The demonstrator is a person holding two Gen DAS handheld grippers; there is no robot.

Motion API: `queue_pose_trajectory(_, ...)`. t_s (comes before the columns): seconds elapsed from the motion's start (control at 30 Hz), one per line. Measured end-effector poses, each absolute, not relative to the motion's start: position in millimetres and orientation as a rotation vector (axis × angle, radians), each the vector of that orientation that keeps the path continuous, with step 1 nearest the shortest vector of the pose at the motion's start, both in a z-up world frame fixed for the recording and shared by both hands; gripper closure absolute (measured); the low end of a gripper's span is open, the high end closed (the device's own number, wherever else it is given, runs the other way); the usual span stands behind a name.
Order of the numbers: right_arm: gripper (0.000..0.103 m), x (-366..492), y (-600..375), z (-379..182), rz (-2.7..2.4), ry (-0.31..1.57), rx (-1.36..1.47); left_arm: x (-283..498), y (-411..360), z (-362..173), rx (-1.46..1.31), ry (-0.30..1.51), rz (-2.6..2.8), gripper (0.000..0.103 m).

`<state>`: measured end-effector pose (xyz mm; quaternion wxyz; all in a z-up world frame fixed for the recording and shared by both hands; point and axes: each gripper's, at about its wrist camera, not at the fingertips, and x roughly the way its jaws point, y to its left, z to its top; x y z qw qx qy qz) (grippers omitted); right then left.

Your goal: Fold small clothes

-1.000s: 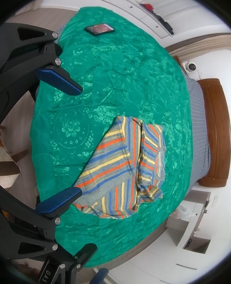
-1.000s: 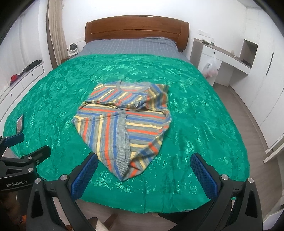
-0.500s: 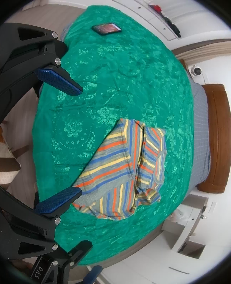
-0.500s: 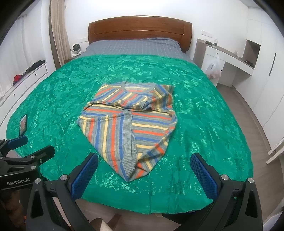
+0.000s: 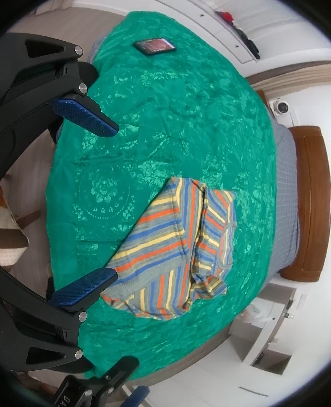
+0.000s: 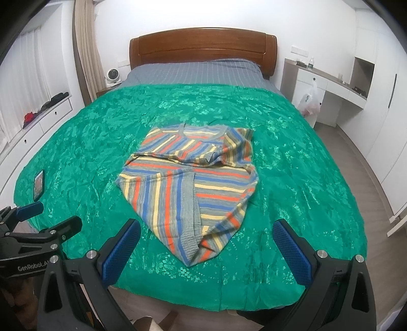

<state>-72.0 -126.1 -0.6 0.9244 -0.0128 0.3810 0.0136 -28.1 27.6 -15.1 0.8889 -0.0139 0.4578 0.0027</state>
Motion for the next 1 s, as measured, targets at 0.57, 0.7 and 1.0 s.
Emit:
queue_pose_trajectory(0.57,0.001,-68,-178,21,-0.006,0.738,-0.165,-8,39,12,0.057,0.894,-0.088,0.0)
queue_pose_trajectory(0.7,0.001,-68,-172,28,0.028,0.669,-0.148,-8,40,20,0.016,0.86,-0.097,0.0)
queue_pose_trajectory(1.0,0.001,-59,-159,-5,0.076,0.734,-0.007,-13,39,5,0.025,0.88,-0.06,0.0)
